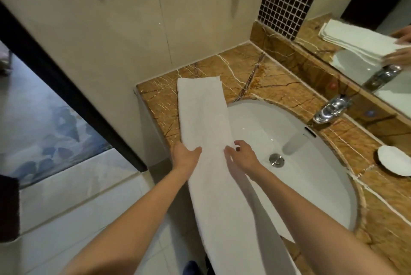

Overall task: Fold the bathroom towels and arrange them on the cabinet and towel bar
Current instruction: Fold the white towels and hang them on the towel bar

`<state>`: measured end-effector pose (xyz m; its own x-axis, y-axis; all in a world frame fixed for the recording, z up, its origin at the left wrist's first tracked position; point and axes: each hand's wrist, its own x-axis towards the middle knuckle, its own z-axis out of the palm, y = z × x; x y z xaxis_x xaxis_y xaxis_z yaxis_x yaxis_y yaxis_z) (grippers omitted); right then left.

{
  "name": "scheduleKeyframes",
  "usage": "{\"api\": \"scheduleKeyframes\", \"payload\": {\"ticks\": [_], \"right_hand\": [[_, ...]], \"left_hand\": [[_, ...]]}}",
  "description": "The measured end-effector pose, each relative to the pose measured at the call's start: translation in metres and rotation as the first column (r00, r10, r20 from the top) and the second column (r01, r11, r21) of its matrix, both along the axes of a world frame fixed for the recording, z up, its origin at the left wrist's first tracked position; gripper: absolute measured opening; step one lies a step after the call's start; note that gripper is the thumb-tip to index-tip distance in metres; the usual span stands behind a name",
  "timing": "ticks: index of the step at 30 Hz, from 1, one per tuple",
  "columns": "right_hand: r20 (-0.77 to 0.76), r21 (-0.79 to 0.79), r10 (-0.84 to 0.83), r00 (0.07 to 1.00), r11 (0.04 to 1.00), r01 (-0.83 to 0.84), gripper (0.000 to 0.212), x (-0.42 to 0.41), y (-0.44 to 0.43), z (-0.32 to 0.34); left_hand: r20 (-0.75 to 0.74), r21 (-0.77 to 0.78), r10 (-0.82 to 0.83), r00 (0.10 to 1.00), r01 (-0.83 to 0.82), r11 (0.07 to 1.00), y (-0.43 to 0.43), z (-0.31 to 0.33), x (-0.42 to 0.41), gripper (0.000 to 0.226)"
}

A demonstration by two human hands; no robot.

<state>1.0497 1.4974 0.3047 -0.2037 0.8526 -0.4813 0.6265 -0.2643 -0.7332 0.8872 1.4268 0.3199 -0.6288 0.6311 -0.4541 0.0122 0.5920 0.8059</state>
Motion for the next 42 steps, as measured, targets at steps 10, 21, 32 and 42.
{"api": "scheduleKeyframes", "payload": {"ticks": [10, 21, 32, 42], "right_hand": [[-0.104, -0.180, -0.197, 0.975, 0.968, 0.177, 0.020, -0.011, 0.025, -0.001], [-0.140, -0.218, -0.180, 0.974, 0.965, 0.147, 0.030, -0.006, 0.018, 0.013], [-0.272, -0.414, -0.254, 0.928, 0.901, 0.125, 0.054, 0.006, 0.034, 0.032], [-0.545, -0.596, -0.280, 0.791, 0.792, -0.130, 0.027, 0.028, 0.044, 0.079]], "left_hand": [[0.403, 0.017, 0.035, 0.915, -0.045, 0.999, 0.012, 0.020, -0.010, 0.022], [0.784, 0.114, -0.020, 0.621, -0.113, 0.987, 0.027, 0.039, 0.002, 0.037], [0.809, 0.262, -0.192, 0.555, -0.048, 0.964, 0.030, 0.060, 0.009, 0.033], [0.772, 0.269, -0.209, 0.600, -0.010, 0.963, 0.026, 0.092, 0.003, 0.052]]}}
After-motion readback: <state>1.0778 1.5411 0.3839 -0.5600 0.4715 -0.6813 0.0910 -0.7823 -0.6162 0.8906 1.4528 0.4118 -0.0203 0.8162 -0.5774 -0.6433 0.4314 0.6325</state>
